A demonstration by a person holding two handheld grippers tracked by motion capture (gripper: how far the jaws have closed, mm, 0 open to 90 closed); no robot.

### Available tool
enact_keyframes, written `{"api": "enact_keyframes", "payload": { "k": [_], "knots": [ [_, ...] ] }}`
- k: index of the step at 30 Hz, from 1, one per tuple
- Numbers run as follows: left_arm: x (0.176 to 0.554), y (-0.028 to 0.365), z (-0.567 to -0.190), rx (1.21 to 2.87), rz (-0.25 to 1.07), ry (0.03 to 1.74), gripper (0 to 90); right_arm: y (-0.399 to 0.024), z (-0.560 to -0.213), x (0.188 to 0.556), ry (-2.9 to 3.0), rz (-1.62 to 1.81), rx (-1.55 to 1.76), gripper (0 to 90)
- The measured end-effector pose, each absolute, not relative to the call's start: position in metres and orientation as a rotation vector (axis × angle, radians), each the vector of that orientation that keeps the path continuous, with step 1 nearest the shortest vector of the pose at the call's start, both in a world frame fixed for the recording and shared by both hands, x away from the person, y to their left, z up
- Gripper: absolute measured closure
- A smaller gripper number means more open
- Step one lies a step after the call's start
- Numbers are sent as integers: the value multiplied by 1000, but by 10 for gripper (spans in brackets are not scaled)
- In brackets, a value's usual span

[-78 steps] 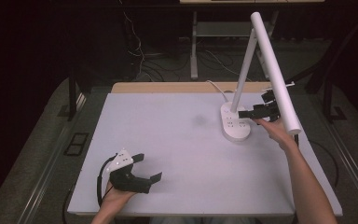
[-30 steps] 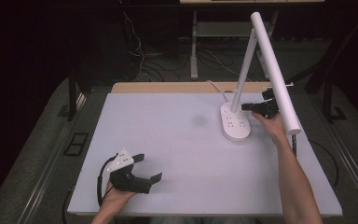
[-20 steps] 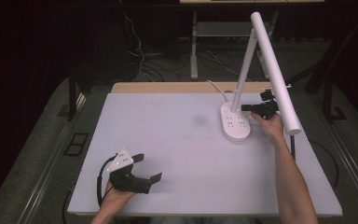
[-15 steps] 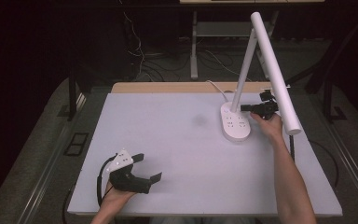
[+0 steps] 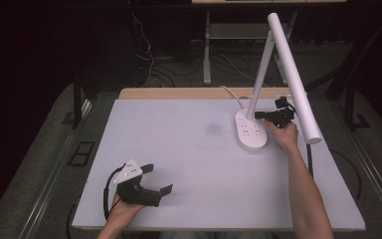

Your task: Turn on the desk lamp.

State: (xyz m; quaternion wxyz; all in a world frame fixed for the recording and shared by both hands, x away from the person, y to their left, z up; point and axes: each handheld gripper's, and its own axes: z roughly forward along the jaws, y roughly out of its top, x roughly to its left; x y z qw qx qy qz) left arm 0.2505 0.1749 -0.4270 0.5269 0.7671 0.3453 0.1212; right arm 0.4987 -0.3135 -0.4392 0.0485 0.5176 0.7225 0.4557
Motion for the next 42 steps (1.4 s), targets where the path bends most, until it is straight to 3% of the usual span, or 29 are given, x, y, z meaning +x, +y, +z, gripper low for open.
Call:
{"api": "enact_keyframes", "payload": {
  "k": [22, 42],
  "knots": [
    [251, 174, -427, 1833, 282, 824, 0, -310, -439, 493, 2154, 1374, 1595, 895],
    [250, 172, -427, 1837, 281, 818, 0, -328, -409, 478, 2164, 1321, 1552, 895]
  ]
}}
